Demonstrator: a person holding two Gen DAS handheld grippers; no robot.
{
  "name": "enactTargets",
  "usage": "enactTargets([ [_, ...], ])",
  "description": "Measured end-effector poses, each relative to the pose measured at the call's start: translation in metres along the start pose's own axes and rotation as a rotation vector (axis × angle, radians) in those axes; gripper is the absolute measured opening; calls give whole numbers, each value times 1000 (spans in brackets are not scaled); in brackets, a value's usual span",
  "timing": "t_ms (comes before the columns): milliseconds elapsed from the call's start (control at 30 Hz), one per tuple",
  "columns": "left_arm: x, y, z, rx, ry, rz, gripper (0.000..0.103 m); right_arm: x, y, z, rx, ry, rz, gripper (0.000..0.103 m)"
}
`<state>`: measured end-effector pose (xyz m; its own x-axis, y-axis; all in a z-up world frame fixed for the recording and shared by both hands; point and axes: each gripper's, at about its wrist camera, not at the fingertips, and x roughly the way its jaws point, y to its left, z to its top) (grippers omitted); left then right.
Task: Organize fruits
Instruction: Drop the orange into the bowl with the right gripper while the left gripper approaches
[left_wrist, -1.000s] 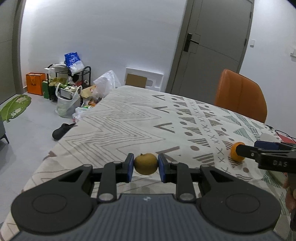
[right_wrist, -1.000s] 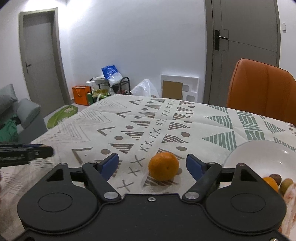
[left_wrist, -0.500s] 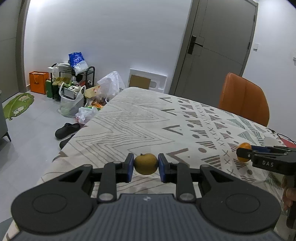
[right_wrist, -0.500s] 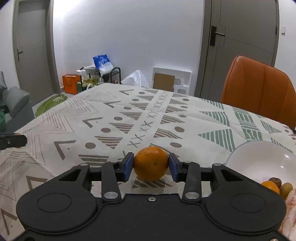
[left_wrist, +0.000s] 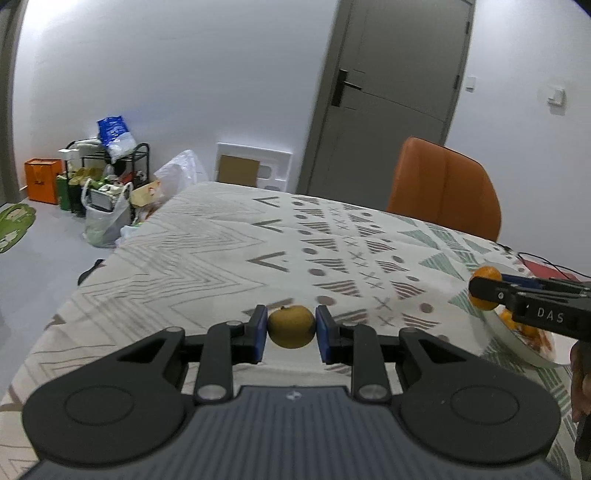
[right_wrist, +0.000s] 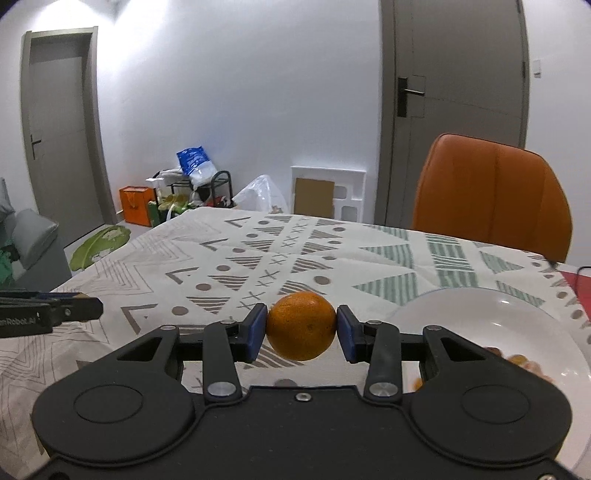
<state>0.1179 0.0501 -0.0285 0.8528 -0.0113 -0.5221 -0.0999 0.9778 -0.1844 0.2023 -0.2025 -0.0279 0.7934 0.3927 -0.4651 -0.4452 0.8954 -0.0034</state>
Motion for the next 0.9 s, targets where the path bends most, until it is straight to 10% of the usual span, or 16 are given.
enactTargets([
  [633,8,-63,2,93,5,-91,26,-45,-58,-25,91,-26,-105,39],
  [900,11,-95,4,139,0,-133,26,-72,-80,-36,136,-53,-142,59],
])
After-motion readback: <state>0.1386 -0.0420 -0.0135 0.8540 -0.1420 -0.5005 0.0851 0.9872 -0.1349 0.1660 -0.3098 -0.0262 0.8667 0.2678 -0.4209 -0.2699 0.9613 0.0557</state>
